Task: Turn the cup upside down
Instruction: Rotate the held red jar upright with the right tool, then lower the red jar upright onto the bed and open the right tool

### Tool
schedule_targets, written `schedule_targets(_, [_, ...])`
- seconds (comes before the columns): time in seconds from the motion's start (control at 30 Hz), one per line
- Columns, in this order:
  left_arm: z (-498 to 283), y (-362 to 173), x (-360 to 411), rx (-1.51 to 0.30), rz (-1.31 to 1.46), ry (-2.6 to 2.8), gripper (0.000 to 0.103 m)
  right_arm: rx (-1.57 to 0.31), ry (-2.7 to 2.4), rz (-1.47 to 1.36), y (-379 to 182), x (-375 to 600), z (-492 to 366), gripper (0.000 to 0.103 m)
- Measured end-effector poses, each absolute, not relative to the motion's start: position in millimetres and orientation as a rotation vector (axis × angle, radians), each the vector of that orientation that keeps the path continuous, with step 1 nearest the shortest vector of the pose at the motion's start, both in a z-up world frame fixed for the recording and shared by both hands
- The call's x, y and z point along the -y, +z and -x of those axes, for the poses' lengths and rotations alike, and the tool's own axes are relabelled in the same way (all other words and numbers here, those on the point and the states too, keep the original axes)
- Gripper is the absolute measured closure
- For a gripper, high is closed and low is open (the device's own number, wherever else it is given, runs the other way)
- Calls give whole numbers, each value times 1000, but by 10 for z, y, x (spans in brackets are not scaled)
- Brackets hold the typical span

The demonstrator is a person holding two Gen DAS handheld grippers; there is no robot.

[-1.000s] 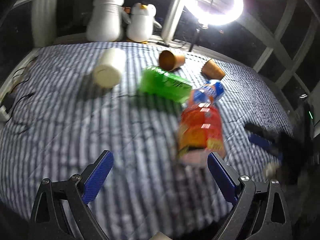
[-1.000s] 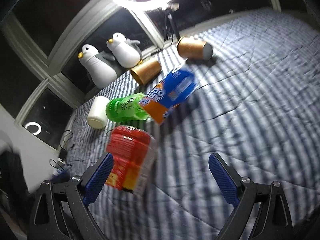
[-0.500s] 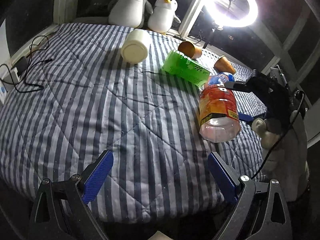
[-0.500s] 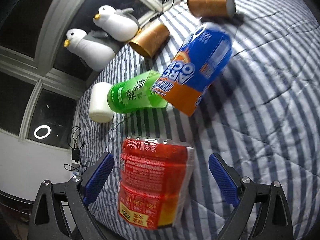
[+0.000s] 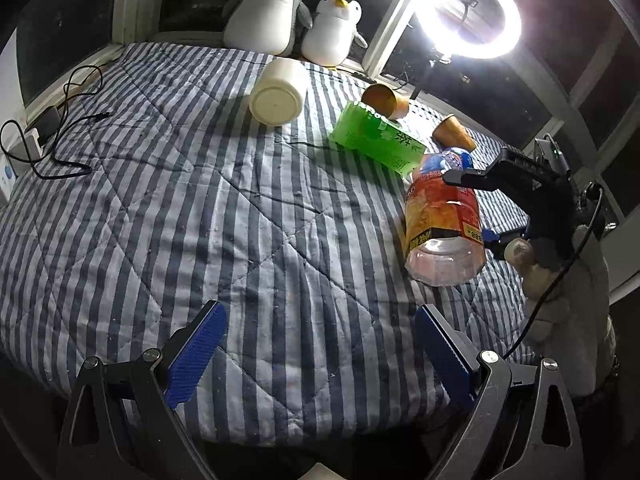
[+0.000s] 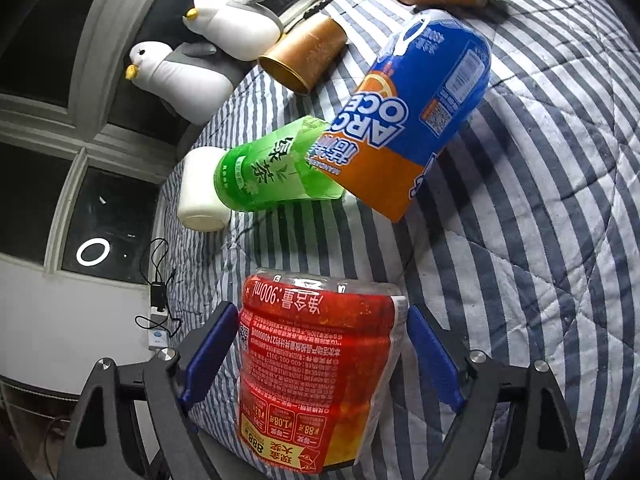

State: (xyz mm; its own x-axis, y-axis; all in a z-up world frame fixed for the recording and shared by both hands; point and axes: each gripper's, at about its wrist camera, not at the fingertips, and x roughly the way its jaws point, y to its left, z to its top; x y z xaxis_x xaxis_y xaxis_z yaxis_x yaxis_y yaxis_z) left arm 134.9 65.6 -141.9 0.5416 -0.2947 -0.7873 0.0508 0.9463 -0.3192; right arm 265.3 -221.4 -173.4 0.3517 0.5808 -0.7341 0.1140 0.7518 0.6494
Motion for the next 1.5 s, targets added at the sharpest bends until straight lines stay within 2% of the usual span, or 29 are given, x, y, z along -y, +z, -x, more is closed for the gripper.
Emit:
schedule_targets(0.2, [-1344, -1402, -616, -979, 281, -219, 6, -1159, 350, -667, -1684, 2247, -2582, 20])
schedule_targets(0.53, [-1316, -1367, -526, -963, 270, -236, 6, -999, 349, -471, -1359, 2255, -2317, 20])
schedule_targets(0.93, [-1251, -1295, -390, -937, 233, -251, 6, -781, 287, -127, -1170, 2134, -1912, 20])
schedule_targets(1.17, [-1236, -1300, -332, -937, 226, -264, 6, -683, 220, 40, -1154, 2068, -1797, 20])
schedule_targets(1.5, [-1228, -1284, -278, -933, 216, -268, 6, -617, 130, 100, -1256, 2192, -1786, 20])
